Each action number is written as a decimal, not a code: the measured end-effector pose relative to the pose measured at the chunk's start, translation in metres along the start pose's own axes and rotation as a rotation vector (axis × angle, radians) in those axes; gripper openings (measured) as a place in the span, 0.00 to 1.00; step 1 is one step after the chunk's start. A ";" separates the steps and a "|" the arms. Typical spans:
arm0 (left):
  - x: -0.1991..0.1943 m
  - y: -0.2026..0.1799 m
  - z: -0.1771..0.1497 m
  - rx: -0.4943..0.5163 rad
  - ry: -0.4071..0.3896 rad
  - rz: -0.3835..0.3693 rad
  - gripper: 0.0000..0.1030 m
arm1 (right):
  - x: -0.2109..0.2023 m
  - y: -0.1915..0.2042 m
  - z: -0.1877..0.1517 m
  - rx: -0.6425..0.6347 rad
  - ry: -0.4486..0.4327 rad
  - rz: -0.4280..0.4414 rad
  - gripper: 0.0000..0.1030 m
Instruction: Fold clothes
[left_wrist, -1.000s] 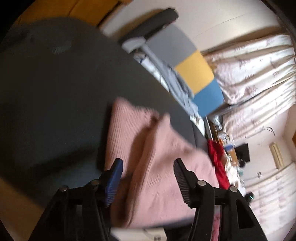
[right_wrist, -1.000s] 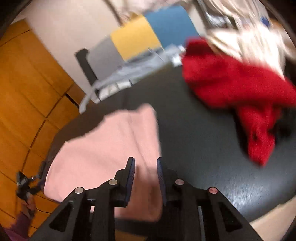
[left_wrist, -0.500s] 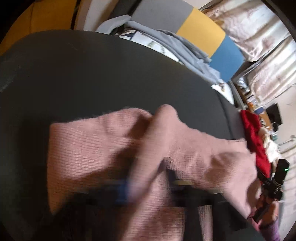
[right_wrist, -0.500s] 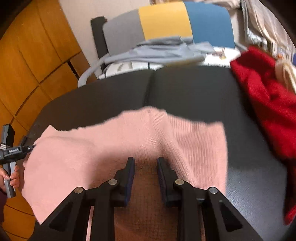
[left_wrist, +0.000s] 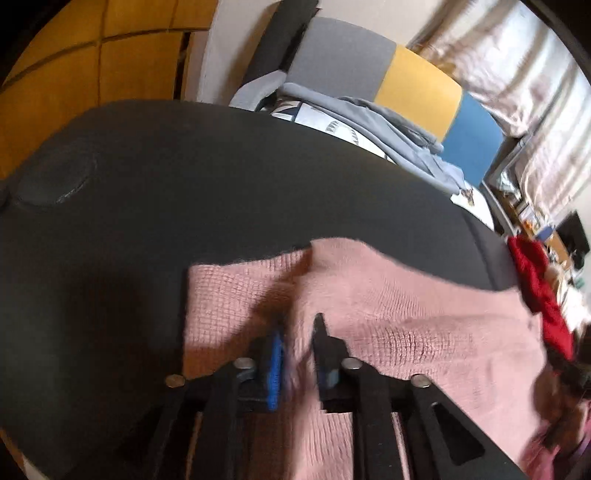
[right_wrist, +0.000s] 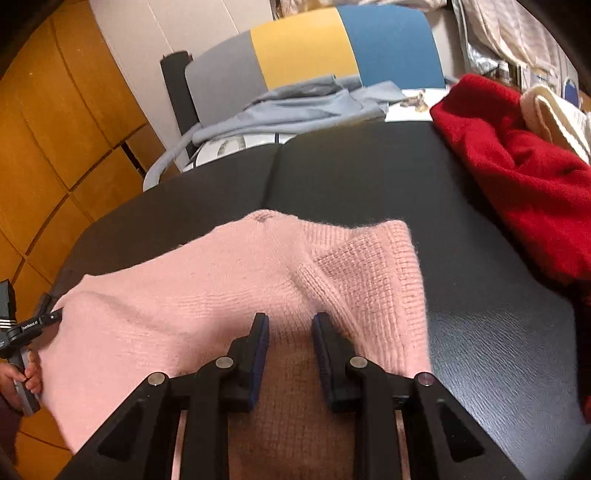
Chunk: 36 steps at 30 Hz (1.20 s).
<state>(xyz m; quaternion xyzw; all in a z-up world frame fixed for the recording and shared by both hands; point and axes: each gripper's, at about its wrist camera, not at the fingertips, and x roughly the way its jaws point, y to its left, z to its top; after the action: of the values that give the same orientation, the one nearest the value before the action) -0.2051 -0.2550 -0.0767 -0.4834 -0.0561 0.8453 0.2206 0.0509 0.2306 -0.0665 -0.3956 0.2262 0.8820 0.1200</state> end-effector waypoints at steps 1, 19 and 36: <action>-0.011 0.006 0.000 -0.043 -0.026 0.012 0.24 | -0.010 0.004 0.002 -0.002 -0.019 0.007 0.24; 0.032 -0.107 -0.056 0.271 -0.073 -0.161 0.52 | 0.043 0.112 -0.016 -0.276 0.039 0.210 0.19; 0.033 -0.127 -0.062 0.308 -0.103 -0.173 0.75 | 0.039 -0.020 0.022 0.100 -0.064 -0.109 0.00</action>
<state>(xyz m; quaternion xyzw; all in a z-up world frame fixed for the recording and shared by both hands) -0.1268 -0.1339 -0.0967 -0.3931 0.0212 0.8455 0.3608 0.0183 0.2598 -0.0891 -0.3723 0.2443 0.8740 0.1946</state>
